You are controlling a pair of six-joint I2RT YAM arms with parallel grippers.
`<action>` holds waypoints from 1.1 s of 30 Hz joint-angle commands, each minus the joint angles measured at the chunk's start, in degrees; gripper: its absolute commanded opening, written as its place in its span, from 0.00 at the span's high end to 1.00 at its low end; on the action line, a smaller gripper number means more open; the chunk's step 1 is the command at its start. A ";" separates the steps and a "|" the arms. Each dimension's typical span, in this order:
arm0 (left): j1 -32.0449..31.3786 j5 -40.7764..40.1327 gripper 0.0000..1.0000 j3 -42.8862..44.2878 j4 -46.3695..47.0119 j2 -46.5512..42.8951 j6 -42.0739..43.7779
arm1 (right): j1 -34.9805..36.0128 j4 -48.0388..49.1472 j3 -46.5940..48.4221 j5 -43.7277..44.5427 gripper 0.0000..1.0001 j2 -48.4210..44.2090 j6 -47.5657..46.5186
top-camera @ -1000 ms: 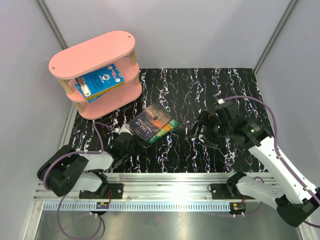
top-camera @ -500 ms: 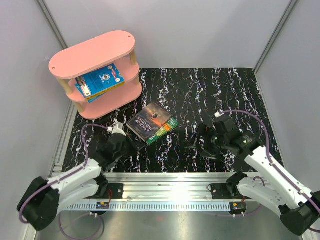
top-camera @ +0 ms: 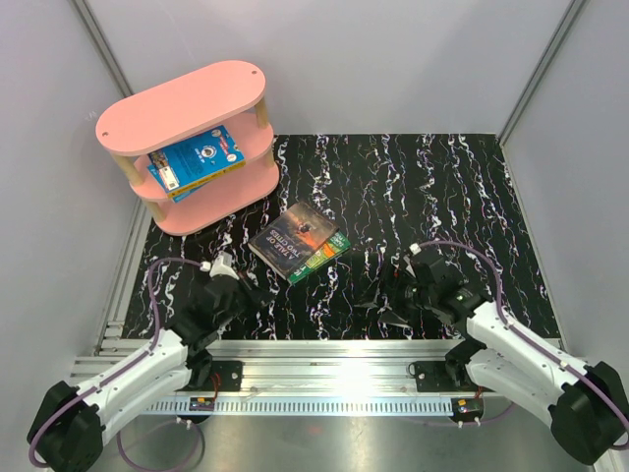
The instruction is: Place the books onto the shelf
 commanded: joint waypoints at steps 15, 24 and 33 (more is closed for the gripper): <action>-0.05 -0.03 1.00 9.35 -7.46 0.51 -5.97 | -0.03 16.88 4.91 -5.11 0.00 5.56 9.74; -0.05 -1.77 0.91 19.98 -12.38 7.36 -6.07 | 0.14 22.08 17.04 -7.84 0.00 17.78 14.24; 3.29 -2.49 0.06 21.31 -3.27 20.63 -3.42 | 0.06 5.04 24.69 -4.94 0.00 14.54 10.46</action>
